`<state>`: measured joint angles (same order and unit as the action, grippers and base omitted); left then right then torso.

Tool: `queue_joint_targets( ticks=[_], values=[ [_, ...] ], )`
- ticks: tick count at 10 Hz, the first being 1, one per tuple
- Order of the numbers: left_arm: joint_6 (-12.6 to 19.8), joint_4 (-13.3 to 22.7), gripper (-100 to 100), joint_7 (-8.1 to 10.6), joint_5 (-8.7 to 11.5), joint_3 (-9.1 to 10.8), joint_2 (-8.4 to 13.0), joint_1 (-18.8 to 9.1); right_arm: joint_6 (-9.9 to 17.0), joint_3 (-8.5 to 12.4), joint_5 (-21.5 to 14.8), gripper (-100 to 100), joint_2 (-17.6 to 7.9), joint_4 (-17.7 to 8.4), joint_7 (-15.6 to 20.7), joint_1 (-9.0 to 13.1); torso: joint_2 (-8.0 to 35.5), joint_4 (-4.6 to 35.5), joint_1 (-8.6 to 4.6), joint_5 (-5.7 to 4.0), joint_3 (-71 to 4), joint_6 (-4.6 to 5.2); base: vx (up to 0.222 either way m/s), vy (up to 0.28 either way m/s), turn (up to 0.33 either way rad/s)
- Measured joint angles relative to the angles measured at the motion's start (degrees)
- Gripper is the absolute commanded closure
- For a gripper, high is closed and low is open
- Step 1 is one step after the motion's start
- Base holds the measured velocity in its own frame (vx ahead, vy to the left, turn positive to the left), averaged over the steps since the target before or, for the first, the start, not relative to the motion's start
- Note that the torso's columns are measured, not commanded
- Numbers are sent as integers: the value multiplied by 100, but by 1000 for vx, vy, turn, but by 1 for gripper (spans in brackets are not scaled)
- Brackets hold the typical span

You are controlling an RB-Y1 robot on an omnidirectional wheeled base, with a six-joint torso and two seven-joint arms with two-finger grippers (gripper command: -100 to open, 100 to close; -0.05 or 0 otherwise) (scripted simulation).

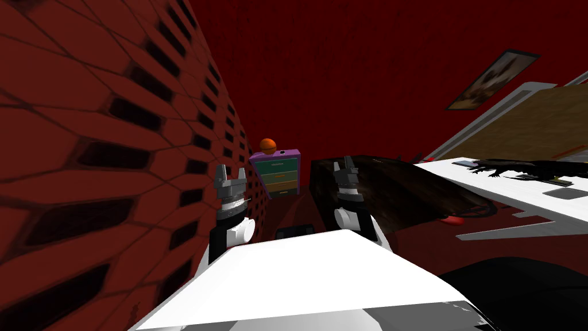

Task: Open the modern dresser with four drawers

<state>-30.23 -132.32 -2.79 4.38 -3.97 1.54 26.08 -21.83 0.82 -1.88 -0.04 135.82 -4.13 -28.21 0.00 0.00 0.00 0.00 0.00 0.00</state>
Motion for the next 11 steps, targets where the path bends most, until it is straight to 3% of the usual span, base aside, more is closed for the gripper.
queue_joint_targets(
  ticks=[2, 9, 10, 11],
  values=[
    [0, 0, 0, 0, 0, 0, 0, 0, 0, 0, 0, 0, 0, 0, 0, 0, 597, 600, 0, 0, -1200, 0, 0, 0, 0],
    [-1, -2, 0, 0, 0, 0, 0, 0, -1, 0, 0, 0, 0, 2, 0, 0, 3539, 3537, 0, 0, -7073, 0, 0, 0, 0],
    [-1, -2, -100, 0, 0, 0, 0, 0, -1, 0, 0, 0, 0, 2, 0, 0, 3962, 3960, 0, 0, -7919, 0, 33, 8, 1],
    [40, 35, -100, -4, 0, 7, 122, -33, 0, 0, 0, 0, 0, 0, 0, -1, 4147, 4147, 4, 1, -8318, 0, 59, 3, -2]
  ],
)
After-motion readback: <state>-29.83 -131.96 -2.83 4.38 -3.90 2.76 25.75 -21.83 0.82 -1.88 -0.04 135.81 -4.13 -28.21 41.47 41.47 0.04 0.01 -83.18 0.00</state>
